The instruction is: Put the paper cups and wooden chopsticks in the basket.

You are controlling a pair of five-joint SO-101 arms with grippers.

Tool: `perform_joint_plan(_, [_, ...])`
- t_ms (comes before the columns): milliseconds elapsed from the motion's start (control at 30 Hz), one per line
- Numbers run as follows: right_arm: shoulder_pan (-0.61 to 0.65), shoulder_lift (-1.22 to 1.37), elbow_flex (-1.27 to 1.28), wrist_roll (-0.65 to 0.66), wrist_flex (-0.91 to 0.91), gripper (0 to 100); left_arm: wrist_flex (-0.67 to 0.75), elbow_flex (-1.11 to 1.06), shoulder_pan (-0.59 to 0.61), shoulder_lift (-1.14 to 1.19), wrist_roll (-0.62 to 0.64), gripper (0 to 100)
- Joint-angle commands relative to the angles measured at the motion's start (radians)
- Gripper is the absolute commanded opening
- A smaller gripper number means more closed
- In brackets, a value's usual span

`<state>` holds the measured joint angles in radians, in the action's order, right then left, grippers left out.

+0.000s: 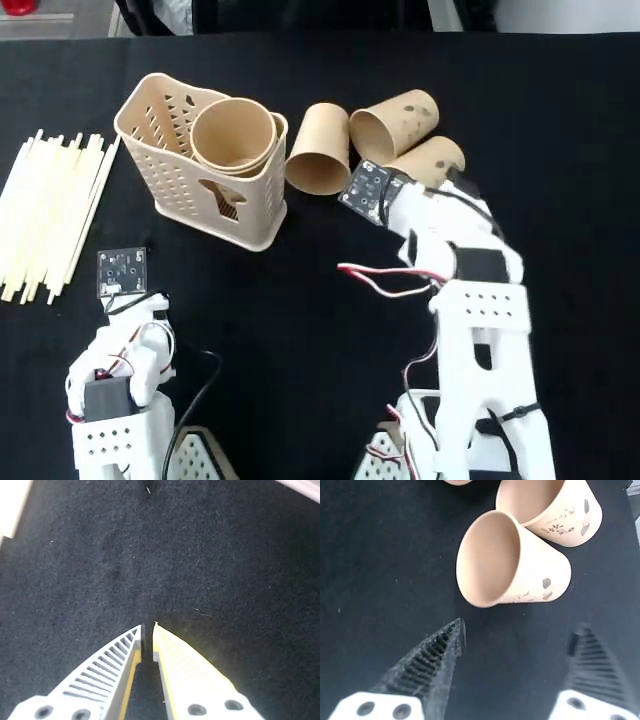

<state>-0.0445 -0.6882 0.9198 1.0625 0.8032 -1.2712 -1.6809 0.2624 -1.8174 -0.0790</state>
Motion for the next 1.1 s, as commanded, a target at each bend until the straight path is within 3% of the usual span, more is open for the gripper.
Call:
perform_joint_plan(0, [0.012,-0.022,0.042,-0.025,-0.124,38.4,0.000,-0.019,-0.001,-0.002,-0.002,5])
perform_joint_plan(167, [0.014,0.033,0.114,-0.098,-0.301,37.4,0.000,-0.019,-0.001,-0.002,-0.002,5])
perform_joint_plan(400, [0.006,0.361,0.001,-0.219,-0.494,37.2,0.000,-0.019,-0.001,-0.002,-0.002,5])
perform_joint_plan(533, [-0.020,0.509,-0.108,-0.219,-0.511,37.1,0.000,-0.019,-0.001,-0.002,-0.002,5])
perform_joint_plan(633, [-0.049,0.541,-0.099,-0.218,-0.623,36.8,0.000,-0.019,-0.001,-0.002,-0.002,5])
perform_joint_plan(733, [-0.077,0.547,-0.045,-0.218,-0.781,29.0,0.000,-0.019,-0.001,-0.002,-0.002,5])
perform_joint_plan(933, [-0.115,0.544,0.021,-0.218,-0.991,0.7,0.000,-0.019,-0.001,-0.002,-0.002,5])
perform_joint_plan(1067, [-0.129,0.518,0.033,-0.222,-0.976,1.4,0.000,-0.019,-0.001,-0.002,-0.002,5])
